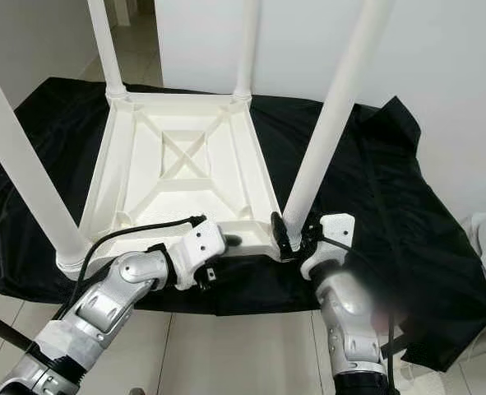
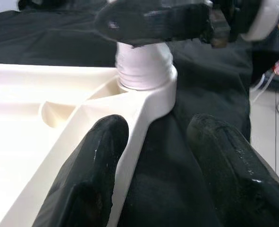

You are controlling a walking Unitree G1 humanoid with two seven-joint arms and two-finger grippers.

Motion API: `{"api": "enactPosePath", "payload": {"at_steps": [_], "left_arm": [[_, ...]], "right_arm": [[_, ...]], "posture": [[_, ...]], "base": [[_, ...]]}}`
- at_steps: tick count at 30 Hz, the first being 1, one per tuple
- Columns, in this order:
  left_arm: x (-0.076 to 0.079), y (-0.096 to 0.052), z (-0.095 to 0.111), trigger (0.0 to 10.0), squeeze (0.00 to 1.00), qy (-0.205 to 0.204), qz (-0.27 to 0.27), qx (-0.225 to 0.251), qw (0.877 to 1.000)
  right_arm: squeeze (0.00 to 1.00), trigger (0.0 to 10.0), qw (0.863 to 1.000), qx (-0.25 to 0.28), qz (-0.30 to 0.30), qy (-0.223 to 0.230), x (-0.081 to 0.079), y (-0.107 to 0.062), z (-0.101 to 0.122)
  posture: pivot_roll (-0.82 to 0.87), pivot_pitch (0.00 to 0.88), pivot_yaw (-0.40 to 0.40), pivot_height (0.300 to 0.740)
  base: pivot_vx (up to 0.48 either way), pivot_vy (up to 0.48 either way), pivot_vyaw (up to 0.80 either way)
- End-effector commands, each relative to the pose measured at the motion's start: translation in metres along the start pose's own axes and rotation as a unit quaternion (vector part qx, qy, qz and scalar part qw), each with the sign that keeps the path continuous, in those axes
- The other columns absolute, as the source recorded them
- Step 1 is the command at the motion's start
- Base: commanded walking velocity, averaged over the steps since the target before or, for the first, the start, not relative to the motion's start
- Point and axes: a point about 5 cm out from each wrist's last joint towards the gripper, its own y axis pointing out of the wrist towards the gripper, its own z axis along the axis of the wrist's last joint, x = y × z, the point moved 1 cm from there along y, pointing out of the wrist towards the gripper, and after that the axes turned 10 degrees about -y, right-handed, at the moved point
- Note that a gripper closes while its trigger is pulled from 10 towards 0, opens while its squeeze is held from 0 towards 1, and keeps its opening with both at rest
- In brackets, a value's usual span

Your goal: Building children table

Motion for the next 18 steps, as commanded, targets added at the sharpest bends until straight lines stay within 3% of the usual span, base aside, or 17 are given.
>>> {"api": "enactPosePath", "payload": {"at_steps": [1,6,18], "left_arm": [[-0.002,0.0,0.001,10.0,0.0,-0.016,0.024,0.02,0.999],[-0.013,-0.006,0.002,10.0,0.0,-0.058,0.078,0.069,0.993],[-0.017,-0.012,0.001,10.0,0.0,-0.054,0.094,0.081,0.991]], "right_arm": [[0.0,10.0,1.0,0.002,-0.006,-0.003,-0.001,-0.003,-0.004],[0.0,10.0,1.0,0.016,-0.008,-0.004,-0.012,-0.011,-0.011],[0.0,10.0,1.0,0.01,-0.01,0.0,-0.012,-0.018,-0.019]], "posture": [[-0.03,0.046,-0.058,0.74],[-0.03,0.058,-0.049,0.74],[-0.04,0.072,-0.041,0.74]], "base": [[0.0,0.0,0.0],[0.0,0.0,0.0],[0.0,0.0,0.0]]}}
